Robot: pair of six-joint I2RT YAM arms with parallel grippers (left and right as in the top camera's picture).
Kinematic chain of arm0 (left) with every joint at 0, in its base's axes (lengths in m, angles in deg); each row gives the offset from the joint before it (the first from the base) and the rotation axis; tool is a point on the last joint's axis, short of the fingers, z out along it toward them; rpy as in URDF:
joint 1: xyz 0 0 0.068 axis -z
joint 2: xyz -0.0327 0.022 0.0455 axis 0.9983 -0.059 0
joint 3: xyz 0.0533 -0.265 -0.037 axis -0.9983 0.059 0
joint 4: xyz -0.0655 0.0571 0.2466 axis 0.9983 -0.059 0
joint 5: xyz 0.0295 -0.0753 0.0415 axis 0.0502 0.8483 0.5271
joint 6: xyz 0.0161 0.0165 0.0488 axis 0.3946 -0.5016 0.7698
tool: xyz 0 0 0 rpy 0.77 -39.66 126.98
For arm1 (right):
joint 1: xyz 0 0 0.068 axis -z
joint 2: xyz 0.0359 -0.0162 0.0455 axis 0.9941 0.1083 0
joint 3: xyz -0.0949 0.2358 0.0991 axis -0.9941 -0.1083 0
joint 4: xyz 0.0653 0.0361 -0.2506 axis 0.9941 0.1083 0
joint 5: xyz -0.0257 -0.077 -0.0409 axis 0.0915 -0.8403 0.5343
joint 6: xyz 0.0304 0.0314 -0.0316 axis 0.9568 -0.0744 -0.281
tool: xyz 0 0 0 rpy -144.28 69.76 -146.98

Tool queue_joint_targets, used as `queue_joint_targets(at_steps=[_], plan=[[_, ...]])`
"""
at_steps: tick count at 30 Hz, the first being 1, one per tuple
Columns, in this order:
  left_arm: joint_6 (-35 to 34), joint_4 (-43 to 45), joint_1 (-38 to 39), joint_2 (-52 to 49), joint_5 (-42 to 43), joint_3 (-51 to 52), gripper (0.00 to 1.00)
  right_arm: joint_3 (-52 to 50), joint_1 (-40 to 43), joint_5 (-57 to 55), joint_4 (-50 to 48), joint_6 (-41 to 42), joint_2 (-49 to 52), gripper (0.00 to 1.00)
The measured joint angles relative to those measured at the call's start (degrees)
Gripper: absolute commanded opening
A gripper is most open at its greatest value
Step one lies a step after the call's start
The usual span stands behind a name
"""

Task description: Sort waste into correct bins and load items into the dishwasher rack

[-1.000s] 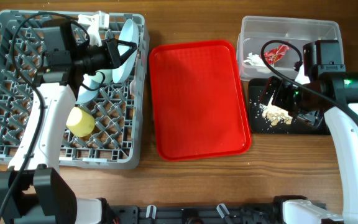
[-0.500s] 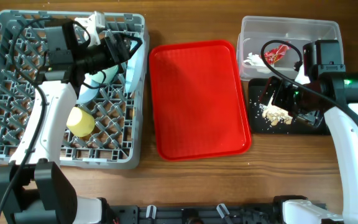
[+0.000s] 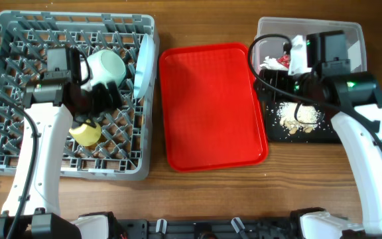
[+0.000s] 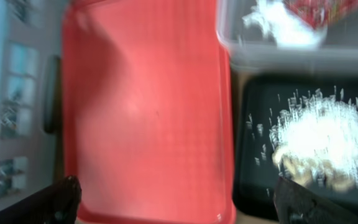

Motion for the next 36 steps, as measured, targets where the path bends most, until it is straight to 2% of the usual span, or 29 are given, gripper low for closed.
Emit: queue_joint_targets(at_steps=[3,6,9,12,14,16,31,34,36], plan=[[0.20,-7.26,0.00,0.00,-2.16,0.17,1.00,-0.48,0.02,-1.36,1.79,0.11,0.26,1.00],[0.96,-3.63,0.00,3.48,-2.10,4.00,1.00,-5.77,0.02,-1.62,-1.38,0.59,-4.17,1.00],[3.76,4.55,-0.02,19.39,0.37,13.25,1.00,-15.87,0.02,-2.78,-8.28,1.03,-18.03,1.00],[6.08,9.97,-0.02,39.34,2.84,22.08,1.00,-23.96,0.00,-5.81,-10.58,1.81,-36.74,1.00],[6.54,10.08,-0.02,48.39,3.32,23.76,1.00,-24.35,-0.04,-7.39,-10.47,2.05,-43.08,1.00],[6.78,10.12,-0.02,52.37,3.58,23.85,1.00,-24.37,-0.02,-8.04,-10.40,2.08,-44.87,1.00],[6.93,10.10,-0.02,54.14,3.74,24.06,1.00,-24.41,-0.02,-9.33,-10.38,1.99,-41.99,1.00],[6.93,10.10,-0.02,54.14,3.74,24.06,1.00,-26.27,2.56,-10.08,-13.49,0.92,-48.74,1.00],[6.93,10.08,-0.02,54.12,3.74,24.11,1.00,-31.21,5.09,-10.32,-20.24,0.70,-55.19,1.00]])
